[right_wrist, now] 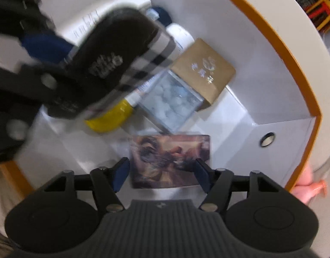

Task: Organize rigid objects
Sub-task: 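Lower the picture box into the orange box with the right tool while the left tool lowers the plaid tin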

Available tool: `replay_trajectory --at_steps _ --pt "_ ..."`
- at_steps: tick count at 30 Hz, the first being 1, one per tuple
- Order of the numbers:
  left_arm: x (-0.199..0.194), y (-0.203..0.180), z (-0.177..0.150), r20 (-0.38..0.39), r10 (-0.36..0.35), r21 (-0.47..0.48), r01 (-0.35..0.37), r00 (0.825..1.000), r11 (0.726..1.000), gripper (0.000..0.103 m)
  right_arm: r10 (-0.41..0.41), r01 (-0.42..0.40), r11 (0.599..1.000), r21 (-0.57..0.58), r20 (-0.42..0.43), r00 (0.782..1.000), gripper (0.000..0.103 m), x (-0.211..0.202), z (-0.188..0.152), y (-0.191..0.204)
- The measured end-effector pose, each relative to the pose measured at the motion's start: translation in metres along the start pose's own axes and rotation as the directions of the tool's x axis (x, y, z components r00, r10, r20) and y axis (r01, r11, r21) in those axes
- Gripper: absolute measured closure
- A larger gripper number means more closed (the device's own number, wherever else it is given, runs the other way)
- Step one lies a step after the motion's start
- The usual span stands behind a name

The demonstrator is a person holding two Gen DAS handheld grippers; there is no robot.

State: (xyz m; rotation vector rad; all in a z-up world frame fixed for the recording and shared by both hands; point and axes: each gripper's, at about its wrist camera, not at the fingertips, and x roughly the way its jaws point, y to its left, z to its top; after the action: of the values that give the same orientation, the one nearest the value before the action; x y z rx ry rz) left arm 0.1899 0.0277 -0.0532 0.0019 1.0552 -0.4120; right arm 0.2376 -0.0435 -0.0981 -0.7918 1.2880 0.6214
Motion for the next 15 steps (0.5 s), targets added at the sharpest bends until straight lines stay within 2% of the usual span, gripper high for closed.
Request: replay_trajectory --at_steps 2,3,7,8,9,13,15 --pt "0.0 0.001 -0.001 0.003 -0.011 -0.002 0.011 1.0 1.0 0.084 0.008 -0.009 1.0 -0.029 -0.02 1.0 0.047 0.001 -0.002 -0.003" --pt "-0.001 0.002 -0.001 0.004 -0.015 -0.006 0.015 1.0 1.0 0.084 -0.002 0.0 0.999 -0.054 -0.035 0.999 0.054 0.001 -0.005 -0.004" --pt "-0.002 0.005 -0.003 0.005 -0.028 -0.015 0.028 1.0 0.999 0.084 -0.11 0.098 0.978 -0.183 -0.056 0.992 0.069 0.006 -0.016 -0.008" --pt "-0.001 0.006 -0.003 0.005 -0.032 -0.016 0.032 0.999 0.999 0.084 -0.132 0.12 0.97 -0.21 -0.049 0.99 0.081 0.008 -0.018 -0.009" --pt "-0.001 0.007 -0.003 0.003 -0.036 -0.019 0.036 0.999 0.999 0.084 -0.147 0.134 0.965 -0.224 -0.04 0.988 0.088 0.009 -0.019 -0.011" --pt "-0.003 0.008 -0.004 0.0 -0.047 -0.024 0.047 0.999 0.999 0.084 -0.143 0.139 0.971 -0.193 -0.008 0.99 0.091 0.01 -0.014 -0.025" --pt "-0.004 0.009 -0.004 0.0 -0.054 -0.031 0.054 0.999 0.998 0.084 -0.175 0.175 0.964 -0.198 0.018 0.984 0.098 0.011 -0.013 -0.03"
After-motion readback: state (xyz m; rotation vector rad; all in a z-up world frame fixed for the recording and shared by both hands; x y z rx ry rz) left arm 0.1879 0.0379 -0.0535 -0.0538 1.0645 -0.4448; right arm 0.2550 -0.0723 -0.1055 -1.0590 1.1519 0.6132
